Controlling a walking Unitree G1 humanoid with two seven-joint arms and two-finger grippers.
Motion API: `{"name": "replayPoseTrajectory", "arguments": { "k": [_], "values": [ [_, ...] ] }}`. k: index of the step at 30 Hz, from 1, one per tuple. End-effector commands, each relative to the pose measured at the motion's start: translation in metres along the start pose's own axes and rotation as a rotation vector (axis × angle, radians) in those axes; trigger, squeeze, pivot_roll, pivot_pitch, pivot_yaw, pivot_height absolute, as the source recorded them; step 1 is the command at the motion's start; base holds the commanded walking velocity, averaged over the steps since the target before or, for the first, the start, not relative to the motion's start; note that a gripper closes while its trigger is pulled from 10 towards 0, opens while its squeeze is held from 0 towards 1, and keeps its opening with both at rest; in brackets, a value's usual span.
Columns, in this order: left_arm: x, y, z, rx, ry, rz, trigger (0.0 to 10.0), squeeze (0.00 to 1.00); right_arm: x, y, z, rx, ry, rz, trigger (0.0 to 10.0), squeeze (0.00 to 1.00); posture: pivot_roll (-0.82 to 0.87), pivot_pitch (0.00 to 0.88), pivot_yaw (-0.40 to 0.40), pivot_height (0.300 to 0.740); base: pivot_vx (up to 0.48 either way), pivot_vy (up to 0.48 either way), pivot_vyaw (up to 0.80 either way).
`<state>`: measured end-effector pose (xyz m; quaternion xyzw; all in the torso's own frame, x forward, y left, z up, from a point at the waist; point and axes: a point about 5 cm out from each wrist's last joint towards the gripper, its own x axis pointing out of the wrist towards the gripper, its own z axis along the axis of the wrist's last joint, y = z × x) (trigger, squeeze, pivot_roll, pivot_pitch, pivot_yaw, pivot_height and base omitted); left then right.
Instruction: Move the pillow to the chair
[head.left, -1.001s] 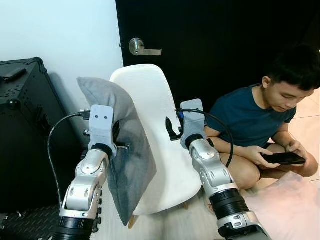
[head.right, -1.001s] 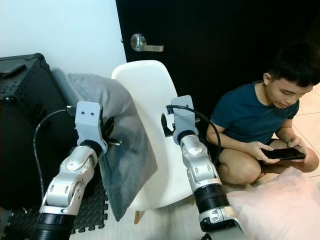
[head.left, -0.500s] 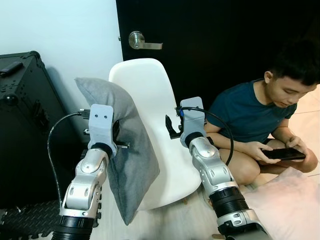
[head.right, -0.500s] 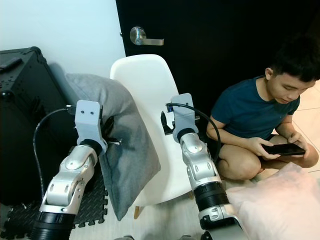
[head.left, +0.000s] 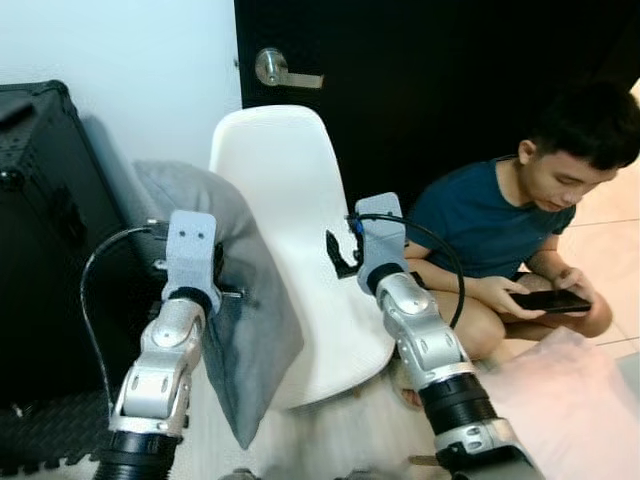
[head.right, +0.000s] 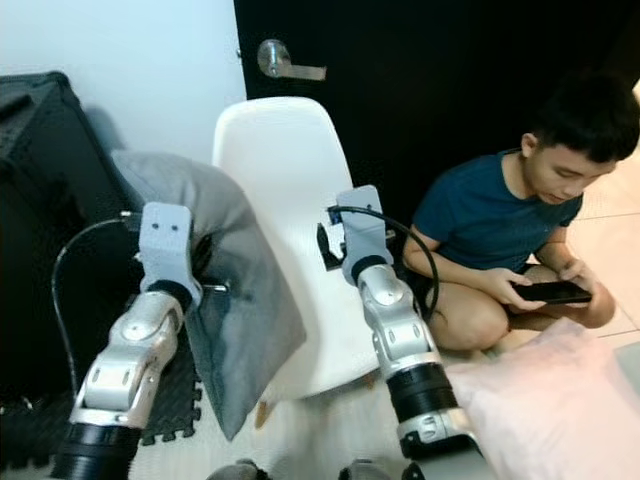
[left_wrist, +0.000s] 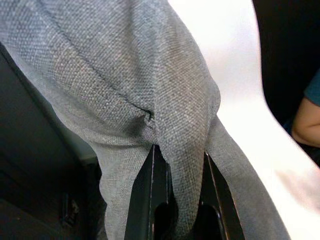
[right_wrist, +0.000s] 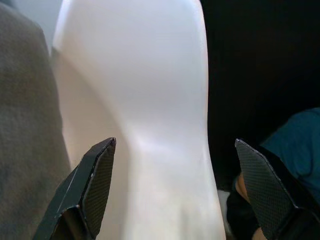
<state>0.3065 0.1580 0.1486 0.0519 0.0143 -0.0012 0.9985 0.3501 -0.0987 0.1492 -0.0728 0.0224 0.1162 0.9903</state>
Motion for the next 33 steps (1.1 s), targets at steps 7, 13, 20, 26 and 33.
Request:
{"name": "replayPoseTrajectory", "arguments": {
  "k": [7, 13, 20, 26, 33],
  "values": [
    [0.0008, 0.0028, 0.0163, 0.045, -0.084, 0.006, 10.0, 0.0, -0.0005, -0.0043, -0.0034, -0.003, 0.023, -0.013, 10.0, 0.0, 0.05, 0.172, -0.058, 0.659, 0.0, 0.0, 0.0],
    [0.0008, 0.003, 0.0148, 0.058, -0.077, -0.001, 10.0, 0.0, -0.0035, -0.0078, -0.0054, -0.003, 0.028, -0.035, 10.0, 0.0, 0.05, 0.184, -0.044, 0.659, 0.0, 0.0, 0.0],
    [-0.0011, 0.0015, 0.0126, 0.062, -0.069, -0.007, 10.0, 0.0, -0.0041, -0.0068, -0.0065, -0.001, 0.033, -0.039, 10.0, 0.0, 0.05, 0.195, -0.042, 0.659, 0.0, 0.0, 0.0],
    [-0.003, 0.0019, 0.0113, 0.059, -0.065, -0.002, 10.0, 0.0, -0.0043, -0.0041, -0.0068, -0.002, 0.035, -0.028, 10.0, 0.0, 0.05, 0.195, -0.047, 0.659, 0.0, 0.0, 0.0],
    [-0.003, 0.0021, 0.0115, 0.057, -0.065, 0.001, 10.0, 0.0, -0.0024, -0.0013, -0.0062, 0.01, 0.039, -0.01, 10.0, 0.0, 0.05, 0.197, -0.048, 0.659, 0.0, 0.0, 0.0]
  ]
}}
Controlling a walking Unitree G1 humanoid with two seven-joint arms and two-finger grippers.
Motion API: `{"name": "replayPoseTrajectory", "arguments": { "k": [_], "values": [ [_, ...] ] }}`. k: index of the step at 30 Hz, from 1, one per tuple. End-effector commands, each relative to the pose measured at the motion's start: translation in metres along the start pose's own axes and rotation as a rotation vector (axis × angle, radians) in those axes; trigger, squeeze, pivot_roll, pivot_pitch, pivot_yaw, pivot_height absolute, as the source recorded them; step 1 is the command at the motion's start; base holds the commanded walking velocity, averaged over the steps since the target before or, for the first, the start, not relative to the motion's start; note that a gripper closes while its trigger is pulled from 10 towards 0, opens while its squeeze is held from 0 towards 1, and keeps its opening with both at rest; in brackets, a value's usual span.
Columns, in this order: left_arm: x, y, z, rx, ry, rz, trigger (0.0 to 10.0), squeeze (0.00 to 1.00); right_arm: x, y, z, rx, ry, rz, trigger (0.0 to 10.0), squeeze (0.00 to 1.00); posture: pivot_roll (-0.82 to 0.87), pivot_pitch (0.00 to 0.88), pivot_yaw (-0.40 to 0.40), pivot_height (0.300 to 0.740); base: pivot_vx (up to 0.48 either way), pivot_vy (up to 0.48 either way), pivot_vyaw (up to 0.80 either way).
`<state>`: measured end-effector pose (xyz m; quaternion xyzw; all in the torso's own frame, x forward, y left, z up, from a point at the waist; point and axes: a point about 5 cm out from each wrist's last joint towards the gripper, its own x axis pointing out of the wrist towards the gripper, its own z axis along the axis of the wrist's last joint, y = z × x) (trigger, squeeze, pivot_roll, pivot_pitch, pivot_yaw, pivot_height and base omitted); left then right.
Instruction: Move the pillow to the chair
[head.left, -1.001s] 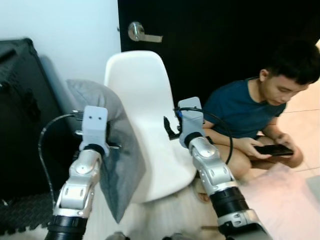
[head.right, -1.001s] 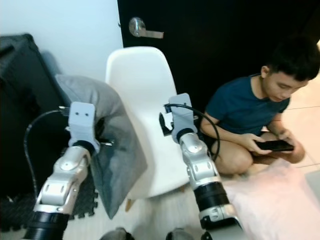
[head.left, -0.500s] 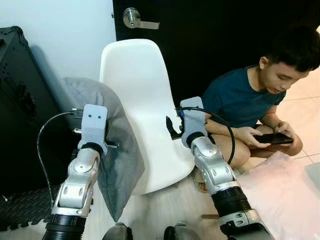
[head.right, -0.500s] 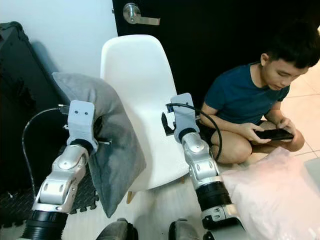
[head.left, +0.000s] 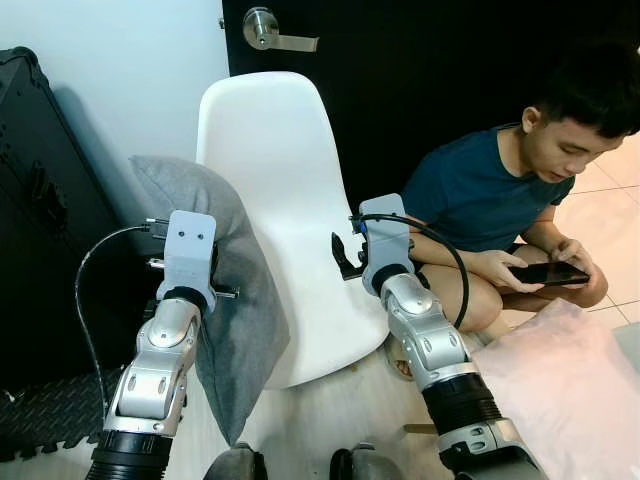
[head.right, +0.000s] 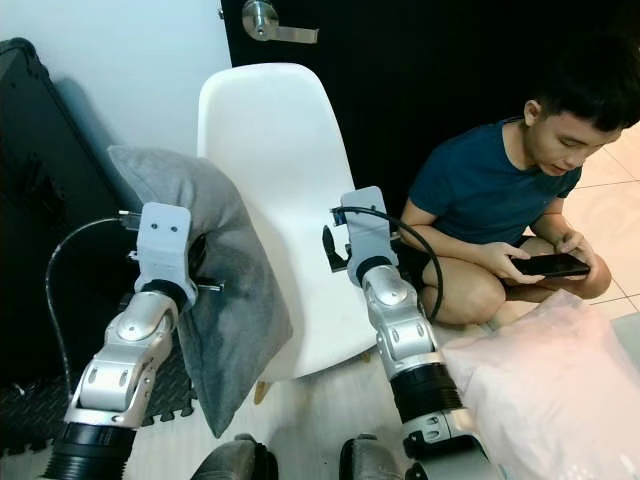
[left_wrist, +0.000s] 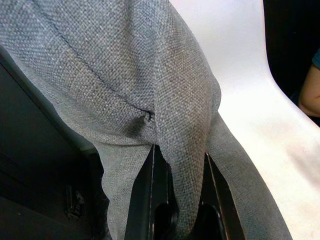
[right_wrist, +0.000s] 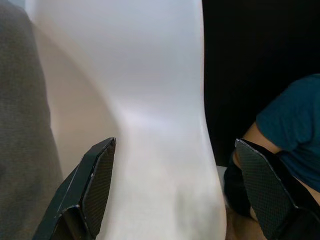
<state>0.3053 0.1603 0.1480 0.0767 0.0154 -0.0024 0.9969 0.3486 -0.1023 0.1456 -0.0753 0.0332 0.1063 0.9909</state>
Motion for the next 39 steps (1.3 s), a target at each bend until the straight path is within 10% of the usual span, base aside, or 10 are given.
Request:
{"name": "replayPoseTrajectory", "arguments": {
  "k": [1, 39],
  "values": [
    [-0.0018, -0.0003, 0.0127, 0.008, -0.067, 0.001, 10.0, 0.0, -0.0005, 0.0025, -0.002, 0.024, 0.014, 0.017, 10.0, 0.0, 0.05, 0.197, -0.047, 0.655, 0.0, 0.0, 0.0],
    [0.0024, -0.0042, 0.0167, 0.023, -0.079, -0.033, 10.0, 0.0, -0.0012, 0.0024, -0.0062, 0.015, 0.025, 0.008, 10.0, 0.0, 0.07, 0.163, -0.025, 0.64, 0.0, 0.0, 0.0]
  ]
}}
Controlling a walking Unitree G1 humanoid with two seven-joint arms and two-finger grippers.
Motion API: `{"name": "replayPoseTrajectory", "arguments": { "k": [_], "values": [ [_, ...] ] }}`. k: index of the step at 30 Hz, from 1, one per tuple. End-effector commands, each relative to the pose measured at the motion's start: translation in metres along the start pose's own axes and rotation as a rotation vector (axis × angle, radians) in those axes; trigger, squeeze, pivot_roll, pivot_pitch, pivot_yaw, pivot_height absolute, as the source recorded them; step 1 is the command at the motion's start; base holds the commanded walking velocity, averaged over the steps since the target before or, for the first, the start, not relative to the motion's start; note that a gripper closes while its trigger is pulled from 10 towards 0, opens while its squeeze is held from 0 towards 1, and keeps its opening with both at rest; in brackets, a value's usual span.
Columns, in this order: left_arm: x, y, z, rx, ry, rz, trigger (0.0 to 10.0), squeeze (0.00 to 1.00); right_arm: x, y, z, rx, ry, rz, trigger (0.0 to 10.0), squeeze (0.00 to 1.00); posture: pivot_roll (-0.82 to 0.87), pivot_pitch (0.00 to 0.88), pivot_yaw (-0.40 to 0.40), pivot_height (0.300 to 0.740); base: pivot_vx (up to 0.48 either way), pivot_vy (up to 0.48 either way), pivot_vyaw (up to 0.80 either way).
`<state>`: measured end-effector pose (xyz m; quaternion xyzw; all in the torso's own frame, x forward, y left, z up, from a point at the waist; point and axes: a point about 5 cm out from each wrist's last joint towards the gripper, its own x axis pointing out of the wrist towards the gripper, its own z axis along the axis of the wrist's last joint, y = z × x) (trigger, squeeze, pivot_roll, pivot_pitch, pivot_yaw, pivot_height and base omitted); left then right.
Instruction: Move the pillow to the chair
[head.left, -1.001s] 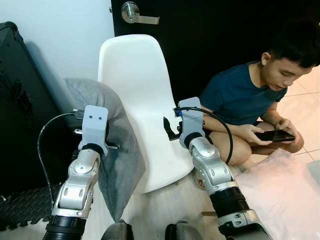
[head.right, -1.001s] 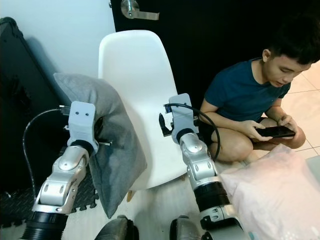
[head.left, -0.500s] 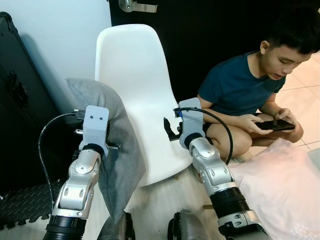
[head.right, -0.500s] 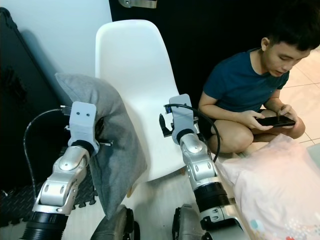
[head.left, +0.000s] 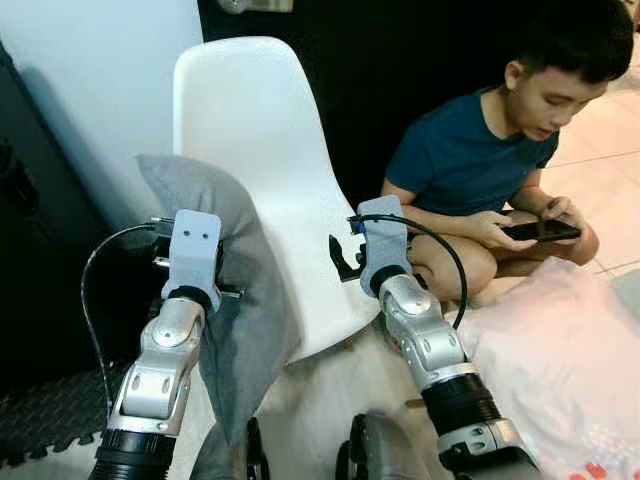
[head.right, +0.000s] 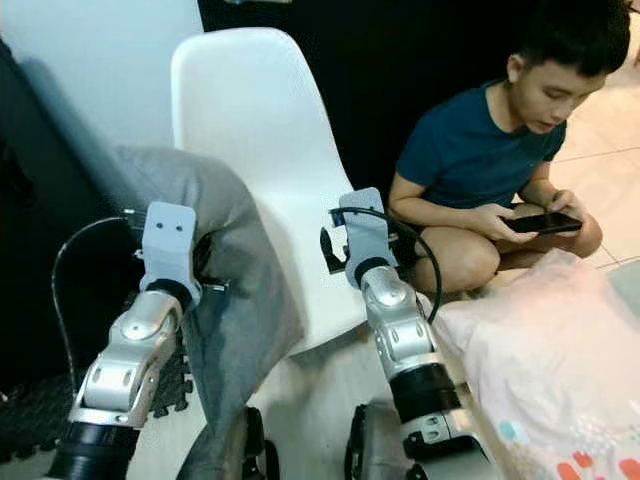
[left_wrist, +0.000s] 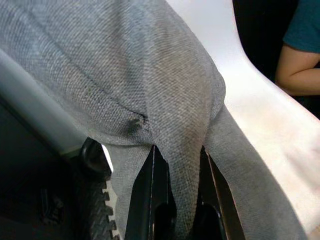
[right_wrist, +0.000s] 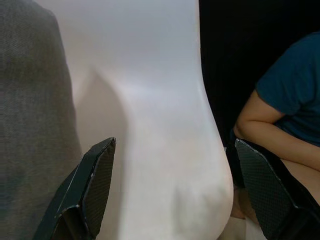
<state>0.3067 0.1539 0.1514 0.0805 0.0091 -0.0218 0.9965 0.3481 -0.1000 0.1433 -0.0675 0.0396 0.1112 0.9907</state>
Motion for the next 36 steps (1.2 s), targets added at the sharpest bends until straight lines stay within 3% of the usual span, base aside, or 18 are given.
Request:
{"name": "replayPoseTrajectory", "arguments": {
  "k": [1, 36],
  "values": [
    [0.0015, 0.0013, 0.0124, 0.017, -0.064, 0.002, 10.0, 0.0, -0.0012, -0.0007, -0.0044, -0.002, 0.014, -0.005, 10.0, 0.0, 0.07, 0.161, -0.025, 0.64, 0.0, 0.0, 0.0],
    [0.0022, 0.0001, 0.0119, 0.021, -0.057, -0.006, 10.0, 0.0, -0.0017, 0.0007, -0.0074, 0.003, 0.024, -0.007, 10.0, 0.0, 0.07, 0.163, -0.024, 0.616, 0.0, 0.0, 0.0]
  ]
}}
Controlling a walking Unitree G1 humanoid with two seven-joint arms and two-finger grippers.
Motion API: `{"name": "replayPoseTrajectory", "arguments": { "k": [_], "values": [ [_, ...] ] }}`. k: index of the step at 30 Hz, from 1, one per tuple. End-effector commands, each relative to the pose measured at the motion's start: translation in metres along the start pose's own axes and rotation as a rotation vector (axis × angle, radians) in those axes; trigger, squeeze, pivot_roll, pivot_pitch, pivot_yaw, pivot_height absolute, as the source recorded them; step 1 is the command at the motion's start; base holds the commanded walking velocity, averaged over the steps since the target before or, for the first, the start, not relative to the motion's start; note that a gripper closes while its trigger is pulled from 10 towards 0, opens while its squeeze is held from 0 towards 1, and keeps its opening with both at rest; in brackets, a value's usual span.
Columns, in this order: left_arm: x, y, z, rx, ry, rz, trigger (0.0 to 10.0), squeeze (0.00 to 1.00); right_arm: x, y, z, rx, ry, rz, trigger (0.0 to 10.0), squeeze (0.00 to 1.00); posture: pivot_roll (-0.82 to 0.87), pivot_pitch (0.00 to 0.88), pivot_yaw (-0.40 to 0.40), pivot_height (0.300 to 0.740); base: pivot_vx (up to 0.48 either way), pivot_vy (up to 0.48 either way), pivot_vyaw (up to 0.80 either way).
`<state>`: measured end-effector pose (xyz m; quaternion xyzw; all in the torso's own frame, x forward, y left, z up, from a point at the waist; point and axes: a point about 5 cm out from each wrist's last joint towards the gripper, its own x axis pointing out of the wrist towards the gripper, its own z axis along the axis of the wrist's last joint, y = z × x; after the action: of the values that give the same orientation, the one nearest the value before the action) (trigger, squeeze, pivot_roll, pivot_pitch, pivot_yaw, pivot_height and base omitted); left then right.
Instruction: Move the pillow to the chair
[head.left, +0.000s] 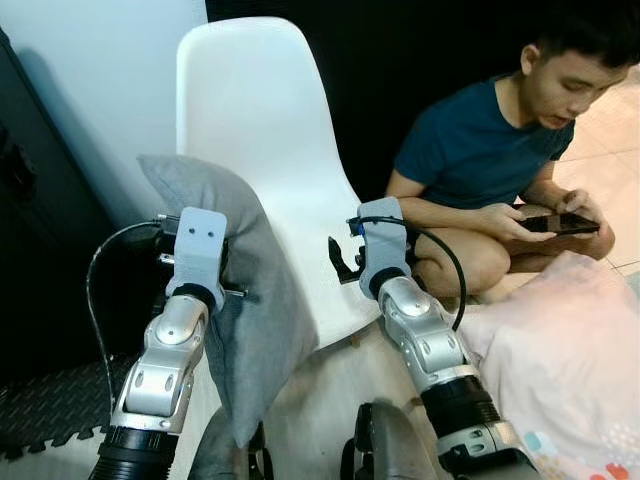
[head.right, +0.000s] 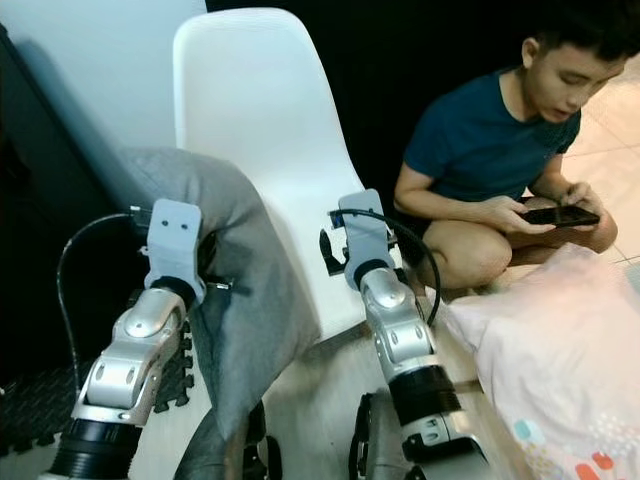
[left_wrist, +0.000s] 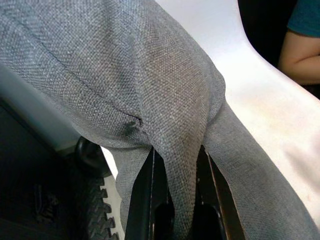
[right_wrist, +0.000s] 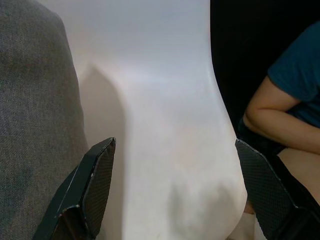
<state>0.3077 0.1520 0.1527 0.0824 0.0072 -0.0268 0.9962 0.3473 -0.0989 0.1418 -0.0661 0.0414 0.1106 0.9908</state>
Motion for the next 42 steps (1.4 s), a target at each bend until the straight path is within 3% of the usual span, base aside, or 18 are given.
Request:
{"name": "replayPoseTrajectory", "arguments": {
  "k": [1, 24, 42],
  "values": [
    [0.0014, 0.0018, 0.0104, 0.018, -0.052, 0.003, 10.0, 0.0, -0.0012, -0.0007, -0.006, -0.001, 0.021, -0.007, 10.0, 0.0, 0.07, 0.164, -0.024, 0.616, 0.0, 0.0, 0.0],
    [0.002, -0.0013, 0.0086, 0.018, -0.046, -0.008, 10.0, 0.0, 0.0017, -0.0003, -0.0036, 0.008, 0.016, -0.01, 10.0, 0.0, 0.07, 0.171, -0.027, 0.616, 0.0, 0.0, 0.0],
    [-0.0003, 0.0006, 0.0072, 0.016, -0.042, 0.001, 10.0, 0.0, 0.0003, -0.0003, -0.0045, 0.002, 0.015, -0.007, 10.0, 0.0, 0.07, 0.173, -0.033, 0.587, 0.0, 0.0, 0.0]
  ]
}}
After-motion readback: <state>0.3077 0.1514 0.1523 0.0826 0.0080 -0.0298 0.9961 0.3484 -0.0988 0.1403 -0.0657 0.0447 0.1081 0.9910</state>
